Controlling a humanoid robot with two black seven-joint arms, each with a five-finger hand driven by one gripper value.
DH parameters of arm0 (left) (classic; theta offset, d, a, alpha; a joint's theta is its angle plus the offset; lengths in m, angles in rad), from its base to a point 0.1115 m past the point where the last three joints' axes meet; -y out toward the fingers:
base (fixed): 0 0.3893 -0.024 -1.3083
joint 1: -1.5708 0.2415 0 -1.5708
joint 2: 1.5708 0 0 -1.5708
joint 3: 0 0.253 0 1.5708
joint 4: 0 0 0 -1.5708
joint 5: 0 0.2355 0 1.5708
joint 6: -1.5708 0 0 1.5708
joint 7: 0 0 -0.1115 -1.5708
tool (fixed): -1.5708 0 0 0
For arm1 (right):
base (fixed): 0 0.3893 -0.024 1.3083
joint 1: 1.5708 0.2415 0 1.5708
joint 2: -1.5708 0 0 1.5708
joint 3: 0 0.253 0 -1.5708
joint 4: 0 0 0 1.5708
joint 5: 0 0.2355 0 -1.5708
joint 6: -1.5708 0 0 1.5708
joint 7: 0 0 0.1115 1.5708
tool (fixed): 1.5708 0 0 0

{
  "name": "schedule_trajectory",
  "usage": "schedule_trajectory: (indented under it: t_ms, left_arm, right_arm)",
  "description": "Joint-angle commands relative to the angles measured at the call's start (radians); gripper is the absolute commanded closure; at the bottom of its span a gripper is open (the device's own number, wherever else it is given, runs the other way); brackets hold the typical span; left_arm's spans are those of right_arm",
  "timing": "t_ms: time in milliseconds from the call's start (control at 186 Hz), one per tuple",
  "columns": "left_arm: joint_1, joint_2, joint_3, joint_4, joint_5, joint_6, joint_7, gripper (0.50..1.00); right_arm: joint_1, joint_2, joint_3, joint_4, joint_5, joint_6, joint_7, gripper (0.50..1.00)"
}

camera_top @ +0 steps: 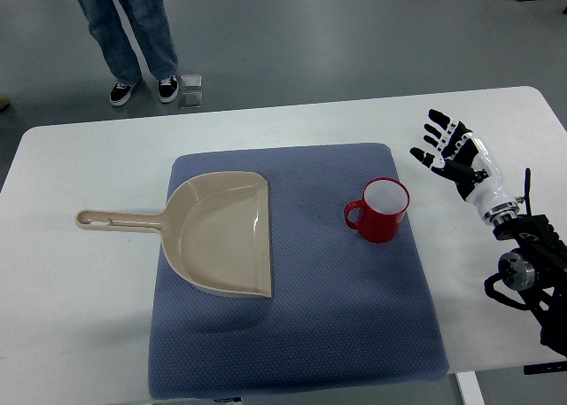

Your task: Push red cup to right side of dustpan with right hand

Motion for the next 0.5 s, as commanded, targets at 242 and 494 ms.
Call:
schedule_trajectory:
  t_ms: [242,494]
  left_arm:
    - [0.002,0.000,0.000,-0.005,0.000,0.000,-0.001,0.500]
    - [0.002,0.000,-0.002,-0.001,0.000,0.000,0.000,0.500]
  right_arm:
    - [0.000,-0.002,0.000,0.000,0.000,-0.001,0.000,0.574]
    - [0.000,0.001,0.002,-0.002,0.002,-0.001,0.000,0.574]
